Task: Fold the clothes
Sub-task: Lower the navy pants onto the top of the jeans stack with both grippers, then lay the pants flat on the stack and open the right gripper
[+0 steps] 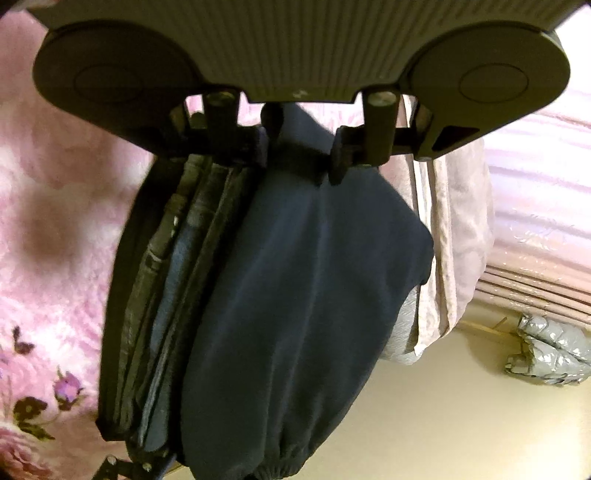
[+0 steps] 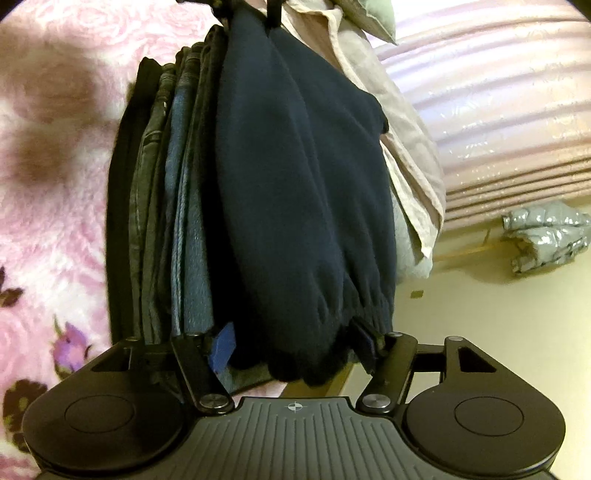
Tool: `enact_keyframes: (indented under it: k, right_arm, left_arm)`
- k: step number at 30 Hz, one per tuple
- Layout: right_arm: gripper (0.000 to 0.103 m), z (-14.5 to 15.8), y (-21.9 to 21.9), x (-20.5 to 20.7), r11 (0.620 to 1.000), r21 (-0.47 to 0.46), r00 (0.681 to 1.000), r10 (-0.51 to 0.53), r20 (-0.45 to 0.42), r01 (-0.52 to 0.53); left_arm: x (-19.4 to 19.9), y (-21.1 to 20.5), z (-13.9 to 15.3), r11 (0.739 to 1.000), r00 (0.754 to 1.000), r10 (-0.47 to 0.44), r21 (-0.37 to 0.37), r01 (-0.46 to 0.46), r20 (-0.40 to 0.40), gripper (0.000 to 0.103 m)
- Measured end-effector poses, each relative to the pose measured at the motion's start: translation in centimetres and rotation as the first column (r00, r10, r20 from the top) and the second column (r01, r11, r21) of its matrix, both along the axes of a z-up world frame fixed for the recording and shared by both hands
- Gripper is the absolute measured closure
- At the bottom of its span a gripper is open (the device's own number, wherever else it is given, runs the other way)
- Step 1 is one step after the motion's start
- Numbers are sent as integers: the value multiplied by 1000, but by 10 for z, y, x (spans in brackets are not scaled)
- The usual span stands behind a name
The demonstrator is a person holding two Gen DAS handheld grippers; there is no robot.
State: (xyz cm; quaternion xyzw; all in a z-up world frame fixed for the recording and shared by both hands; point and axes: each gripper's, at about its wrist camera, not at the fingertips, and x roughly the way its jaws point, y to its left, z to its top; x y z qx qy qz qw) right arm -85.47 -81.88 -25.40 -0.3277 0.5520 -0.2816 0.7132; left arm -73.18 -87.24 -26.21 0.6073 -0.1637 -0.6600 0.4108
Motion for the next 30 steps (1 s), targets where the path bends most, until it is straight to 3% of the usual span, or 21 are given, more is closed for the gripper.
enact_keyframes:
  k: [6,12,13,15,17,20,21,24,27,30]
  right_arm:
    - [38,8,-3,-4,999,32,1000,-22,2,21]
    - [38,40,-5,-15,977,153,981,-166,95,151]
    - [36,43,-4,-18,968,174,974,-200,110,179]
    - [11,48,0,-22,955,195,957,-253,139,224]
    - [11,57,-7,-25,934,239,930,-314,192,266]
    - [11,73,-28,-30,877,362,859,-427,284,316]
    - [11,80,-37,-36,830,450,798,-500,337,330]
    - [12,87,-68,-64,626,710,523,-743,418,322]
    - [12,77,-92,-91,416,882,225,-902,369,220]
    - [14,59,-99,-110,260,963,-2,-966,260,73]
  left_arm:
    - [9,3,3,1000,1000,11,30,-11,-12,70]
    - [23,11,20,996,996,76,49,-74,-48,69]
    - [26,12,23,995,995,84,53,-81,-50,68]
    - [29,13,26,995,995,90,54,-87,-48,66]
    - [30,12,32,994,992,101,56,-97,-74,65]
    - [31,11,44,991,983,128,61,-121,-130,65]
    - [32,11,48,989,978,142,64,-133,-154,65]
    - [35,5,60,983,962,180,73,-168,-208,65]
    - [31,-7,65,985,964,170,53,-163,-204,65]
    - [25,-27,67,985,963,169,52,-162,-209,65]
